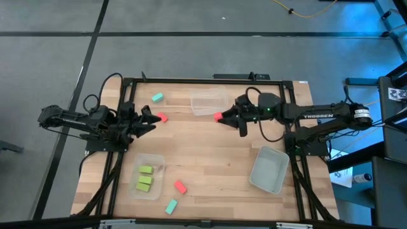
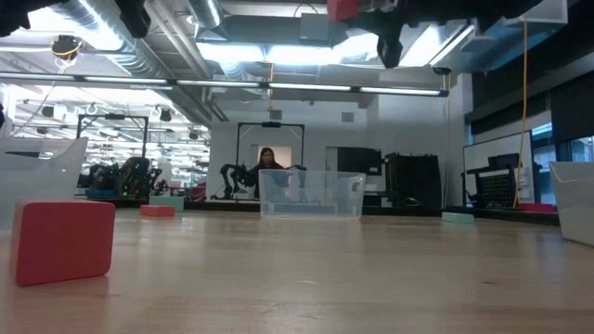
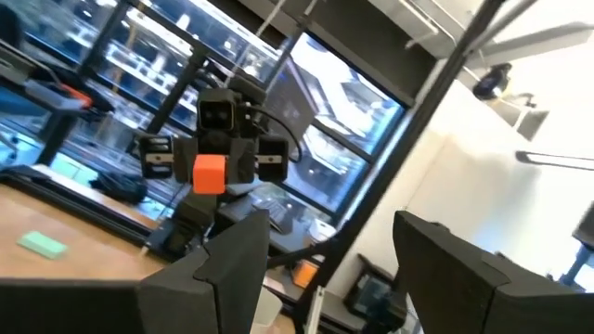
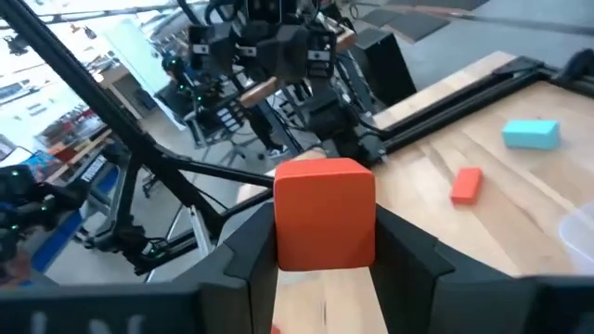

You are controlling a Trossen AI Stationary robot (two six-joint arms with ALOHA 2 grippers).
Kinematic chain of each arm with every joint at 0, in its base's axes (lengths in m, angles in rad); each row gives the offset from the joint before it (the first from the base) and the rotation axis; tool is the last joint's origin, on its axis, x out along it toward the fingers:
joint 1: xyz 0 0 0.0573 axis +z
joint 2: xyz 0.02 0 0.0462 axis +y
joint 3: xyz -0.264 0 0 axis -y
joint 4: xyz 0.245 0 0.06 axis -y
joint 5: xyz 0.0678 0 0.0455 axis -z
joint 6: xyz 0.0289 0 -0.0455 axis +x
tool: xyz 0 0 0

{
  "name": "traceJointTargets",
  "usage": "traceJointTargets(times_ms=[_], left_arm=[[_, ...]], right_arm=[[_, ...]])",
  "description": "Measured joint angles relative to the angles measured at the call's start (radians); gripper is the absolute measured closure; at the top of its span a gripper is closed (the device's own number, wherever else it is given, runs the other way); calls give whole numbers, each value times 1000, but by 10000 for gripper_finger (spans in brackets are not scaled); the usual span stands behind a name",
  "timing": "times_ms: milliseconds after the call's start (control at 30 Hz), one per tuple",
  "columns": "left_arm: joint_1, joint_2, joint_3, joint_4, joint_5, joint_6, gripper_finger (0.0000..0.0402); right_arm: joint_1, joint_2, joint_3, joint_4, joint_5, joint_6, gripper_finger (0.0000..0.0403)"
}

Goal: Sort & place blocks by color
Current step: Put the top right orange block into the gray bin

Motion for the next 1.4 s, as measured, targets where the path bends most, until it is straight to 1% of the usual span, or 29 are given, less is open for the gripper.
traceJointTargets(times_ms=[167,333,567,700,833,967,1167,1400], left_arm=[[0,0,0,0,-1,39,180],[0,0,0,-1,-1,34,180],[0,0,0,-1,-29,69,180],[0,0,0,-1,-50,105,180],[0,0,0,-1,-87,107,180],[0,0,0,-1,-101,107,180],[0,2,0,-1,-113,107,180],[-4,51,0,0,-115,79,180]], right_arm=[[26,0,0,35,75,-2,268],[52,0,0,82,78,19,268],[104,0,0,81,78,-2,268],[125,0,0,81,32,-5,268],[146,0,0,81,-16,-6,268],[163,-7,0,78,-67,-8,268],[167,-51,0,77,-72,-56,268],[167,-77,0,36,-71,-64,268]])
